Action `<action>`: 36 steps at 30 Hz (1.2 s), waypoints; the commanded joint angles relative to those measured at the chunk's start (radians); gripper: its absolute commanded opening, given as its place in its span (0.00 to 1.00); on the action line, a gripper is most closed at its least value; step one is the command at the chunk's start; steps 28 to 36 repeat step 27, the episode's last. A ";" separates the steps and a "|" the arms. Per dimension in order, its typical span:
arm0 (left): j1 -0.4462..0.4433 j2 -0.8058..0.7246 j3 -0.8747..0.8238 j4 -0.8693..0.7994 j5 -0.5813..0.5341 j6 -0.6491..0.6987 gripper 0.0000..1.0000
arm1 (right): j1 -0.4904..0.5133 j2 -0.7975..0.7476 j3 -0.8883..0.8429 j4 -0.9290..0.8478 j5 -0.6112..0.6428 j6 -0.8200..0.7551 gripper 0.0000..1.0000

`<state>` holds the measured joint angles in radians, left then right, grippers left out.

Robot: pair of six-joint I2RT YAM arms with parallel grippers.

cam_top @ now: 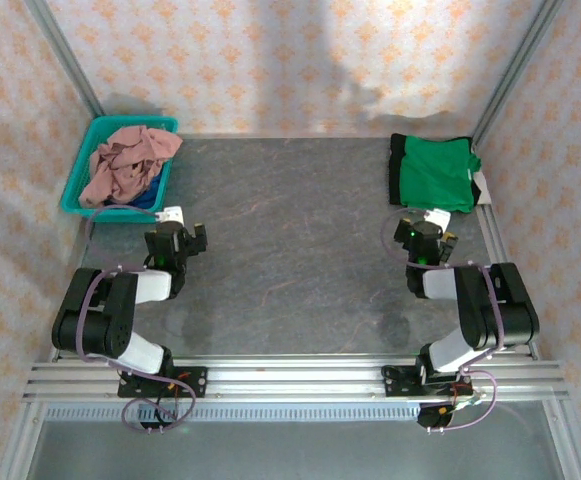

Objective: Fold and stack the t-shirts

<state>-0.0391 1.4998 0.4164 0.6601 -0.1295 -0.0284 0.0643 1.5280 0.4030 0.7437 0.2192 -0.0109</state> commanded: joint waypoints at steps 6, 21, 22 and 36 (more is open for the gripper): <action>-0.012 -0.006 0.012 0.076 -0.003 0.031 1.00 | -0.011 0.000 0.001 0.073 -0.036 -0.011 0.99; -0.012 -0.006 0.009 0.078 -0.003 0.031 1.00 | -0.020 0.005 0.010 0.057 -0.053 -0.006 0.99; -0.012 -0.006 0.010 0.078 -0.004 0.030 1.00 | -0.024 0.001 0.009 0.057 -0.062 -0.005 0.99; -0.012 -0.006 0.010 0.078 -0.004 0.030 1.00 | -0.020 -0.004 -0.001 0.071 -0.064 -0.011 0.99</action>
